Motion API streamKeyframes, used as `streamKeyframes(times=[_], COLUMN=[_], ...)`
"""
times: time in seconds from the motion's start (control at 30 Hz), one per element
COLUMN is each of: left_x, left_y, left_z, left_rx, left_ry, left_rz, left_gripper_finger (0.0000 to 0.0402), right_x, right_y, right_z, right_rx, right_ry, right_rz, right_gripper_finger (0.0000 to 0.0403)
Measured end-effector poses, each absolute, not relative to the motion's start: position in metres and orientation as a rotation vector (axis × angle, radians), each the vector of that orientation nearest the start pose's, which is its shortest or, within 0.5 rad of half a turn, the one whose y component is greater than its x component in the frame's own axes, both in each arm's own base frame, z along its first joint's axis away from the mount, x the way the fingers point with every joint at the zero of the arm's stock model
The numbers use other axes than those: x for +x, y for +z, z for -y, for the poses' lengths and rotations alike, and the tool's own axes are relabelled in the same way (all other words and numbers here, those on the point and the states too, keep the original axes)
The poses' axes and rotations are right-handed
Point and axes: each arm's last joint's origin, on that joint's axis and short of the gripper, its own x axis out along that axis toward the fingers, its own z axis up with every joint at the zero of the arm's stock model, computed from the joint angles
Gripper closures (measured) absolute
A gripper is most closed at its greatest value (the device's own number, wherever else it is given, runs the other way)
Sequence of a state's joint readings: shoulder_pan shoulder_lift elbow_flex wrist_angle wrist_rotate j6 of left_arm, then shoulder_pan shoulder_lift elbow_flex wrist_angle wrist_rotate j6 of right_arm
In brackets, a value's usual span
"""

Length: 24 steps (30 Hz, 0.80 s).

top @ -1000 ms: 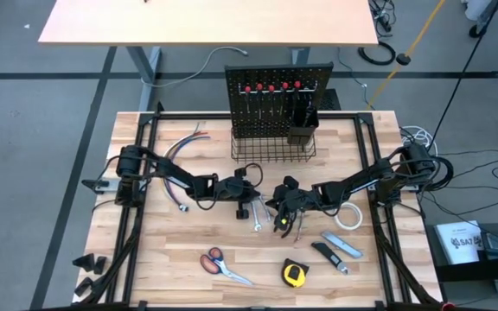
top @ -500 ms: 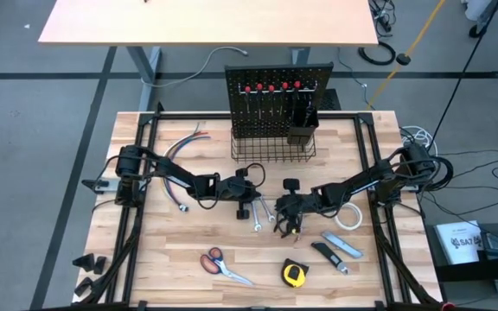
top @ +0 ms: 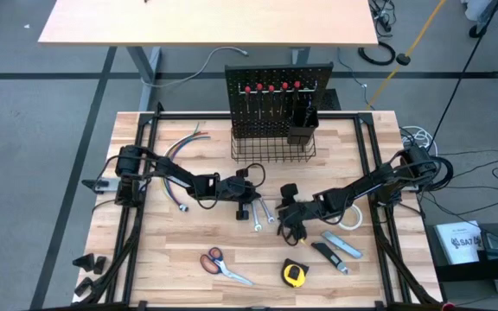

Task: Hang tools onto peg board
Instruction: Put the wrench into the black bin on the pegboard

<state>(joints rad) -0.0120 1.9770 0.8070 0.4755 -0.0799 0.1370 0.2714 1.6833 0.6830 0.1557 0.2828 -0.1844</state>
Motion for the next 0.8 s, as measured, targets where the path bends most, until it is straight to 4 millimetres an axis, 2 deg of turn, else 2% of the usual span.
streamKeyframes(times=[0.17,0.53,0.8], left_x=[0.349,0.349,0.349], left_y=[0.082,0.082,0.082], left_z=[0.002,0.002,0.003], left_rx=[0.163,0.160,0.152], left_ry=[0.018,0.009,-0.003], left_rz=[-0.697,-0.697,-0.697], left_gripper_finger=[0.0400,0.0400,0.0400], right_x=[0.288,0.289,0.306], right_y=[0.121,0.121,0.096], right_z=[-0.072,-0.076,-0.083], right_rx=[-0.387,-0.368,-0.490], right_ry=[0.058,0.060,0.131], right_rz=[-0.808,-0.778,-0.681], right_gripper_finger=[0.0219,0.0221,0.0222])
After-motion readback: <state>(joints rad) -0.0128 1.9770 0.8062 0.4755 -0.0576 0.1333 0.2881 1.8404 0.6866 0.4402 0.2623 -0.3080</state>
